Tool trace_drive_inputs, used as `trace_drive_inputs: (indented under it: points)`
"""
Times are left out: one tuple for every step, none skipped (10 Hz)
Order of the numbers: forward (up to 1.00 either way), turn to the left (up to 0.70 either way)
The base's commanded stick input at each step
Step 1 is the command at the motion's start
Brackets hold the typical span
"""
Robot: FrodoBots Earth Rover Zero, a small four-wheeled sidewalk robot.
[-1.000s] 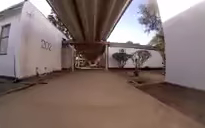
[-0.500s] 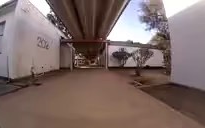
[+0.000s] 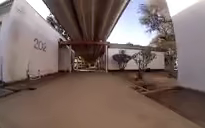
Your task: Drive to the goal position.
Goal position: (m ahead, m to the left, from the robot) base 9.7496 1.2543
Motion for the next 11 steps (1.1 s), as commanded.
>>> trace_drive_inputs:
  points:
    - [0.70,0.00]
    - [0.70,0.00]
    - [0.70,0.00]
    - [0.70,0.00]
    - [0.70,0.00]
    - [0.70,0.00]
    - [0.70,0.00]
    - [0.70,0.00]
    - [0.70,0.00]
    - [0.70,0.00]
    - [0.70,0.00]
